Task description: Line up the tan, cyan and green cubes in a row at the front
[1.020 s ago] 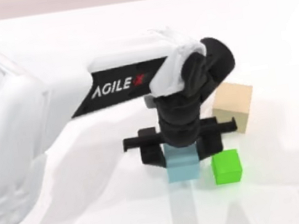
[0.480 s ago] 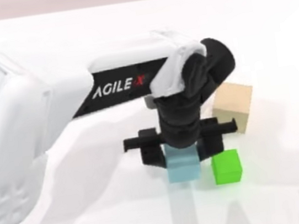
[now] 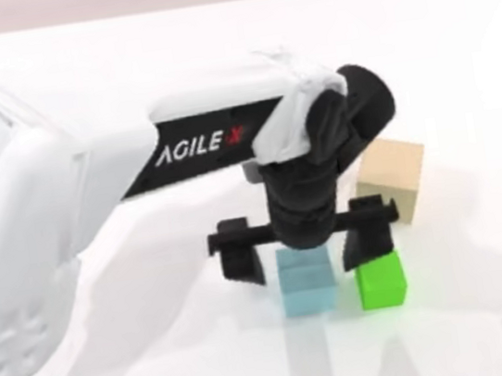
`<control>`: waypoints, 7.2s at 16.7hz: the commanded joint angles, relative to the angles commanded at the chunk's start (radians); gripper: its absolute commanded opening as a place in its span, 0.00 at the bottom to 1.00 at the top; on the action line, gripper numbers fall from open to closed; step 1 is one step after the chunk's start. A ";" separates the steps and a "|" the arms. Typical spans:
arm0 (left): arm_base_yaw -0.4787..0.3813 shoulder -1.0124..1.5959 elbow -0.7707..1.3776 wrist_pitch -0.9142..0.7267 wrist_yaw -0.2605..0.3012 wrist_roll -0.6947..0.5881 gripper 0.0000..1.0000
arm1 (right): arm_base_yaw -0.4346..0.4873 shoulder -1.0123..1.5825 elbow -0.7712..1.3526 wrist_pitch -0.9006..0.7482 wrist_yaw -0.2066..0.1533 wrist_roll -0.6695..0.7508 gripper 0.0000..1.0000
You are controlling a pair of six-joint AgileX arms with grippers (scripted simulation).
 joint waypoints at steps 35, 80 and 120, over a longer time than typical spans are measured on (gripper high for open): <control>0.501 -1.184 -0.784 0.357 -0.023 0.269 1.00 | 0.229 1.150 0.991 -0.676 0.001 -0.391 1.00; 0.864 -2.206 -1.645 0.998 0.010 0.839 1.00 | 0.437 2.273 1.658 -0.956 0.004 -0.742 0.17; 0.864 -2.206 -1.645 0.998 0.010 0.839 1.00 | 0.944 2.540 2.515 -1.539 0.006 -0.601 0.00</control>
